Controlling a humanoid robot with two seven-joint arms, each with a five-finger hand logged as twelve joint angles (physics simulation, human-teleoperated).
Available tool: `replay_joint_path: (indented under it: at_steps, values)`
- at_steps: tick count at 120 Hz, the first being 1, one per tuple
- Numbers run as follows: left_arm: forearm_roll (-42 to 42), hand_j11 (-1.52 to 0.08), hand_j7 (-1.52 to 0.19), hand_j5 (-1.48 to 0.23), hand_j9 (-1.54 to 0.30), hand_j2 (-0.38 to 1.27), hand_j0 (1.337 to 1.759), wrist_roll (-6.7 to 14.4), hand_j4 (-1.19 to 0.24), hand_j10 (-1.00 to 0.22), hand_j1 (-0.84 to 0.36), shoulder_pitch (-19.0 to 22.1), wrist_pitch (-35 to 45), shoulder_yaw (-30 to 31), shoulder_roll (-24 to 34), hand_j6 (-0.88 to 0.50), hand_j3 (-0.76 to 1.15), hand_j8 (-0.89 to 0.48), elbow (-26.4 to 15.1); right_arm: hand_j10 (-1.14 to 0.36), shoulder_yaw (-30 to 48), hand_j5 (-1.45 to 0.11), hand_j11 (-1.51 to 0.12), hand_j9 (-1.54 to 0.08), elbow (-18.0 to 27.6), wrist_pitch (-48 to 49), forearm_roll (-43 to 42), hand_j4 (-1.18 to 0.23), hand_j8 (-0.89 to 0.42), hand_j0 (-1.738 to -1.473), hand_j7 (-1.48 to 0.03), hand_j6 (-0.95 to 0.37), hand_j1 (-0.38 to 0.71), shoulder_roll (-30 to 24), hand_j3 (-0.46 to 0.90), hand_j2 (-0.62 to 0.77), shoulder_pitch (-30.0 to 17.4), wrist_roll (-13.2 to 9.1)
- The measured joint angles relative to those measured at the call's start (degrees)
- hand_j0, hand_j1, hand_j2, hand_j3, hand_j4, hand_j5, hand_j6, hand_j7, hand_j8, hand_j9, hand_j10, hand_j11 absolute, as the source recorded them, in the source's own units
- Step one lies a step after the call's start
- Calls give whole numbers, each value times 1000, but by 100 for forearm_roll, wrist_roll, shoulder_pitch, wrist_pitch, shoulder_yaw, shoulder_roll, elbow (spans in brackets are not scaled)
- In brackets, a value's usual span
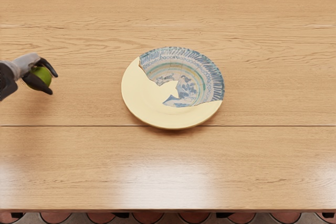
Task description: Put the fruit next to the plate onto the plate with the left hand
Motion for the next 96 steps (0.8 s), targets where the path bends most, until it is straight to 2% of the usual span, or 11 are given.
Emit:
replay_joint_path:
  at_steps: [12,38,70,96]
  values:
    - [-217,-929,-921,-884,-924,209,1643,1,-676,-512,-301,-75,-193,-136,-8,-417,0,-339,-167,-39,0,-50,-50,-50,0,0,0,-39,-39,-1658,-50,-39,-303,0,0,-7,2,0]
    - [-549,-923,-918,-898,-925,196,1645,-2,-662,-516,-299,-93,-663,-759,-181,-425,0,-342,-312,-39,0,-50,-50,-50,0,0,0,-39,-39,-1658,-50,-39,-303,0,0,-7,2,0]
    - [-1067,-914,-918,-896,-921,190,1646,1,-661,-517,-306,-102,-1166,-1626,-869,-422,0,-334,-334,-39,0,-50,-50,-50,-2,0,0,-39,-39,-1658,-50,-39,-303,0,0,-7,0,0]
    - [-1161,-905,-917,-893,-917,154,1647,0,-659,-533,-282,-221,-1246,-1903,-1609,-440,0,-349,-314,-39,0,-50,-50,-50,-1,0,0,-39,-39,-1658,-50,-39,-303,0,0,-7,-1,0]
